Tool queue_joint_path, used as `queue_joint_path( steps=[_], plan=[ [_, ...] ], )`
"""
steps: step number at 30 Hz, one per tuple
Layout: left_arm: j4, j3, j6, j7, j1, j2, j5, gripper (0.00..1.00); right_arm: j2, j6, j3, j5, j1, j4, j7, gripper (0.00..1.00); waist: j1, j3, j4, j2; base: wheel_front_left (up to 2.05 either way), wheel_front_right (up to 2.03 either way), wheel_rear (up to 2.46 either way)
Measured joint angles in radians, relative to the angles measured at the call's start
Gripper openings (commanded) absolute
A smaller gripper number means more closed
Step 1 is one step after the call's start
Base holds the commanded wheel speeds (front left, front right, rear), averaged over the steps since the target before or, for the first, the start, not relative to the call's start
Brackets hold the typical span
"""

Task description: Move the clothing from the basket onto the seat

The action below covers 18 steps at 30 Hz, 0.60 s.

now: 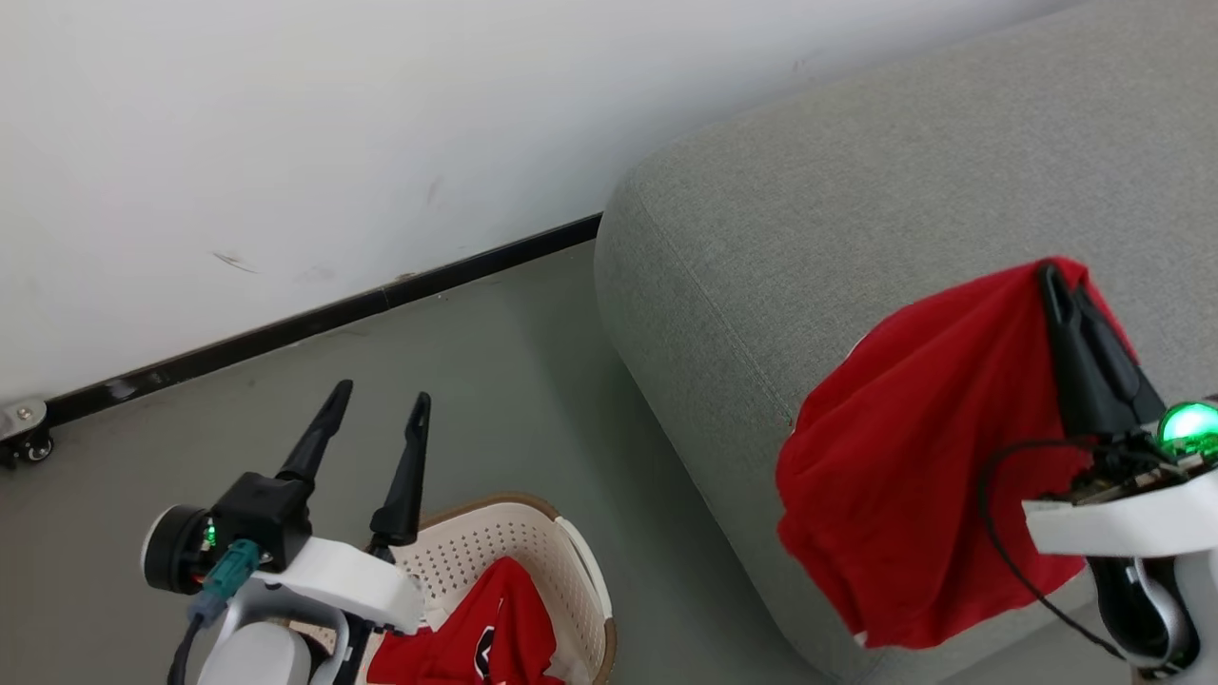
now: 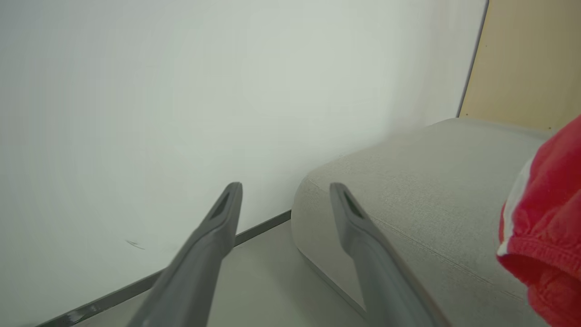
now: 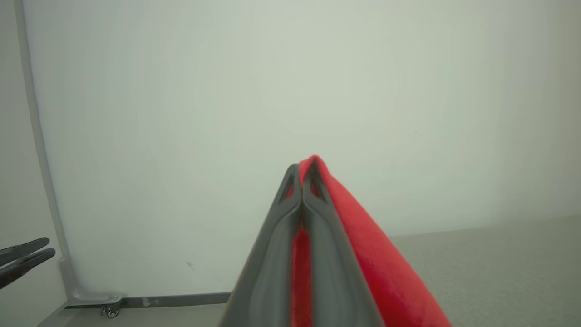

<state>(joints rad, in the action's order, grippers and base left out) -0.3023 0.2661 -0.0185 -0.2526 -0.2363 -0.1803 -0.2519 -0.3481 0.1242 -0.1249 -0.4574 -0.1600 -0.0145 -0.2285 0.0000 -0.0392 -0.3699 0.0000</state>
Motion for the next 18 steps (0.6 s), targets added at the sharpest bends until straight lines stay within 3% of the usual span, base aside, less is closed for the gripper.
queue_joint_path(
  steps=[6,18],
  plan=[
    [0.052,-0.045,-0.031,0.0,0.014,-0.031,0.0,1.0,0.008,0.0,0.038,-0.041,-0.129,-0.03,0.022,0.0,0.0,-0.029,0.003,0.0,0.0,0.0,0.0],
    [0.133,-0.095,-0.062,0.0,0.05,-0.093,0.009,1.0,-0.073,0.0,0.119,-0.037,-0.4,-0.154,0.114,0.0,0.0,-0.105,0.023,0.0,0.0,0.0,0.0]
  ],
)
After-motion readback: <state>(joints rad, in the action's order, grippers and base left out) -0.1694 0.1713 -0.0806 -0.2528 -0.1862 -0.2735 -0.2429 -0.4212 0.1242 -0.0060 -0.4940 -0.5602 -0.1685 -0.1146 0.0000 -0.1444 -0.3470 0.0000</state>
